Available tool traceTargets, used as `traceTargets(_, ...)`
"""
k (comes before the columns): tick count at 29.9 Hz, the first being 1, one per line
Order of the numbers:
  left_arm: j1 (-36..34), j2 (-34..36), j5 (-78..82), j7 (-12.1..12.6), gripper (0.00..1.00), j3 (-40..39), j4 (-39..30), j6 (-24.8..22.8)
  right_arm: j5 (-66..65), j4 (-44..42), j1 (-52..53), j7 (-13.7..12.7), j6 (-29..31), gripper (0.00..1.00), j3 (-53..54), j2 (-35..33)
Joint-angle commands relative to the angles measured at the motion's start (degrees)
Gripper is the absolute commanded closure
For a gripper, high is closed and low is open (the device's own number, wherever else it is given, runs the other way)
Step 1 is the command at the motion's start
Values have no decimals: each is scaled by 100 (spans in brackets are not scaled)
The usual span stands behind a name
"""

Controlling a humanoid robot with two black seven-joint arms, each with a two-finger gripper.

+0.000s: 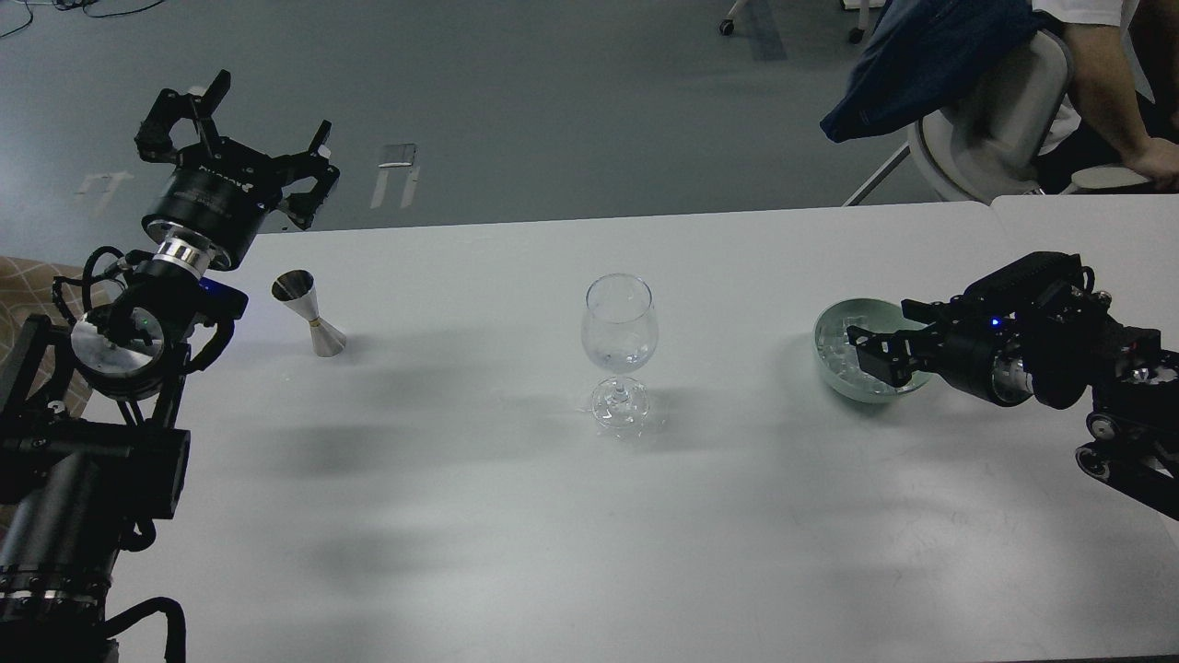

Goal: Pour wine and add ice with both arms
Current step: 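Reach the right gripper into the green bowl of ice, then close the right gripper on ice cubes inside the bowl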

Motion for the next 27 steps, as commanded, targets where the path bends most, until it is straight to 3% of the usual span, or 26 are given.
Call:
traceTargets(1,-6,-2,-6,1,3,-18,0,2,-117,-76,4,-80,5,24,-1,27)
traceTargets(9,3,-2,-6,1,3,-9,0,2,-143,-67,-75,-81,5,26,-9,44)
traceTargets(14,3,-2,-6,1,3,-18,0,2,-266,-67,-189,-89,22,43,-18,35)
traceTargets(27,117,-46,-6,-8,3,-27,8,-7,-363,-102,-189,-89,13,44,17,53)
